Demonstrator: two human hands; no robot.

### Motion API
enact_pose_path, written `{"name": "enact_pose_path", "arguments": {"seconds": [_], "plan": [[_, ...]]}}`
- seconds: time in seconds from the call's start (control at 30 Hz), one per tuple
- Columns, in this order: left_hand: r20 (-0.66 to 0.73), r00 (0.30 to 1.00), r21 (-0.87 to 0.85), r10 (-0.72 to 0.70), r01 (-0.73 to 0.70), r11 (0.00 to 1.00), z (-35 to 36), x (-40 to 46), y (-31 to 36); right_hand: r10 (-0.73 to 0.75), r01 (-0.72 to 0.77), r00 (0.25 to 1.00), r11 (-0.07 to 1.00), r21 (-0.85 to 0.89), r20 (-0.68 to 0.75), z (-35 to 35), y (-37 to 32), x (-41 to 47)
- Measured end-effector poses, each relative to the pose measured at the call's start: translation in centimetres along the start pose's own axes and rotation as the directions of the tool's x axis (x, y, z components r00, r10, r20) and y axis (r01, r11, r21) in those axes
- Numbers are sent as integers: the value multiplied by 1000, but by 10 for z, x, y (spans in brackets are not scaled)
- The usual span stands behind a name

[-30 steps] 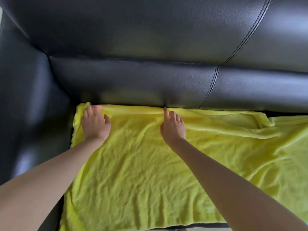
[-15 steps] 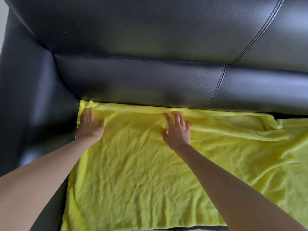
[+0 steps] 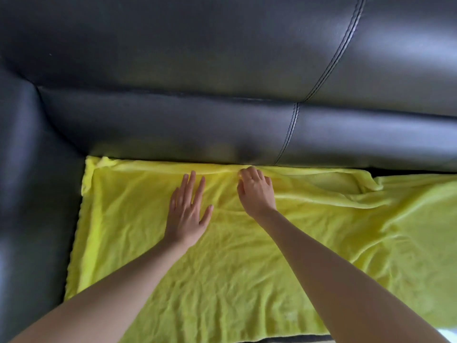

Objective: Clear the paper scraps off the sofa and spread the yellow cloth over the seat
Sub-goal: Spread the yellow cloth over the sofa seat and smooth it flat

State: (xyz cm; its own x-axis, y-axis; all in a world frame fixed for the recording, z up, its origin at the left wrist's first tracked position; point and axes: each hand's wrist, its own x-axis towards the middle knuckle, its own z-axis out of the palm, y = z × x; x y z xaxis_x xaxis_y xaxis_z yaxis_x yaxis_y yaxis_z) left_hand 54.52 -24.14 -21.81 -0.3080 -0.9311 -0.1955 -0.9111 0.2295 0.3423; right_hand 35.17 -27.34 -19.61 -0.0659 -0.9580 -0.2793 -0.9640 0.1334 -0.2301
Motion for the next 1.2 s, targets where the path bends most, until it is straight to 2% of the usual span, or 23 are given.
{"name": "enact_pose_path", "arguments": {"seconds": [0.1,0.17,0.23,0.33,0.4,0.47,0.57,0.67,0.8,0.87,1.0,1.1,1.2], "plan": [[46,996,12,72,-73,997,9,8,32,144,-145,980,989,1,-136,-19,40,3],[43,993,26,112,-113,993,6,21,52,241,-242,959,970,17,-145,-28,70,6],[49,982,27,184,-185,982,5,38,75,308,-307,947,951,26,-89,-36,102,7],[56,949,16,310,-312,950,3,64,106,256,-253,962,967,-37,97,-42,145,2],[79,929,21,362,-365,931,4,79,128,190,-186,970,982,-39,154,-46,167,-5],[117,913,40,391,-398,917,8,90,151,195,-192,973,981,-33,124,-51,187,-12],[180,889,59,422,-438,897,19,98,185,298,-295,953,953,-68,48,-59,223,-21],[213,879,64,426,-448,892,32,104,218,370,-369,929,927,-66,2,-70,263,-31],[237,881,46,410,-431,901,51,110,262,425,-435,895,899,-54,-137,-87,316,-47],[249,880,24,405,-424,906,59,113,283,456,-467,878,883,-43,-147,-93,344,-53],[238,883,-26,404,-410,912,78,126,325,317,-311,946,946,-91,68,-99,393,-53],[328,867,-50,376,-381,923,92,135,344,239,-226,963,968,-112,125,-97,412,-46],[383,875,-4,296,-319,948,103,140,348,296,-294,943,955,-38,154,-94,430,-39]]}}
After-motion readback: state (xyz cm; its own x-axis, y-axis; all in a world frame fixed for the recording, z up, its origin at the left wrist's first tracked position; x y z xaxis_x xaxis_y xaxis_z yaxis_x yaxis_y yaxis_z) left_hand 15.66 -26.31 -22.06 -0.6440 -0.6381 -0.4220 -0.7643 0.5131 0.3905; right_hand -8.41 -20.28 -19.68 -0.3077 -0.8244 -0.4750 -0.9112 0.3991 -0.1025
